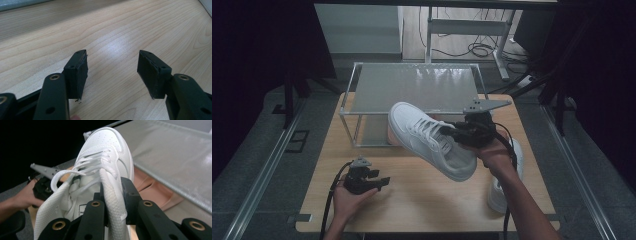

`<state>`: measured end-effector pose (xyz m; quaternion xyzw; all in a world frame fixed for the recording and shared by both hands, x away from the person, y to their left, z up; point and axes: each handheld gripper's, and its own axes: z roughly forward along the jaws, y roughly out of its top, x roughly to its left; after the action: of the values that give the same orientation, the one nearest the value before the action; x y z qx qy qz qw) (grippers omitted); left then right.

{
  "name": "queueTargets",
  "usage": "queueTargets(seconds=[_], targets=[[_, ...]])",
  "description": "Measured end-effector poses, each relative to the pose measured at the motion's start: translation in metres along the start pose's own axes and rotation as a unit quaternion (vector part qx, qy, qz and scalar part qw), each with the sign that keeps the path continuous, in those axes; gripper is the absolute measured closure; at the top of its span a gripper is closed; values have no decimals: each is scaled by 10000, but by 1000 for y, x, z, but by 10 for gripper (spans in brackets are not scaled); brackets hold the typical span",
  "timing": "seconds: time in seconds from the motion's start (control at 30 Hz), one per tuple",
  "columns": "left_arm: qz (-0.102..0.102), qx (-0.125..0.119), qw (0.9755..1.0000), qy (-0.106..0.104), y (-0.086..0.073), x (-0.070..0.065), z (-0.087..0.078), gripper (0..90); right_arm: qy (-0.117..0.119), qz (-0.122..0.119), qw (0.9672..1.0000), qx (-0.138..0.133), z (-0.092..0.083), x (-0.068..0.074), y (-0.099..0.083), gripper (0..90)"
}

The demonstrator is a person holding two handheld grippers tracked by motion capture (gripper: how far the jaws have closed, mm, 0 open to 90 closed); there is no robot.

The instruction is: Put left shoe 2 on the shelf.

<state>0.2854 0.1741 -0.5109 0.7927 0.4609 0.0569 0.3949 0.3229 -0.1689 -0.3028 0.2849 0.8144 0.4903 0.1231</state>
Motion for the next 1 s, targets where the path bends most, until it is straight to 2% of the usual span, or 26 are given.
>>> queueTargets(seconds=[0.37,0.57,1.0], targets=[[-4,0,10000,-28,0,0,0,418,-89,104,9998,-162,9,-11,34,817],[-2,-2,10000,-22,0,1,0,418,-241,162,9994,-164,20,-18,55,816],[3,-6,10000,-34,0,3,-2,419,-465,447,9978,-158,39,-35,75,817]])
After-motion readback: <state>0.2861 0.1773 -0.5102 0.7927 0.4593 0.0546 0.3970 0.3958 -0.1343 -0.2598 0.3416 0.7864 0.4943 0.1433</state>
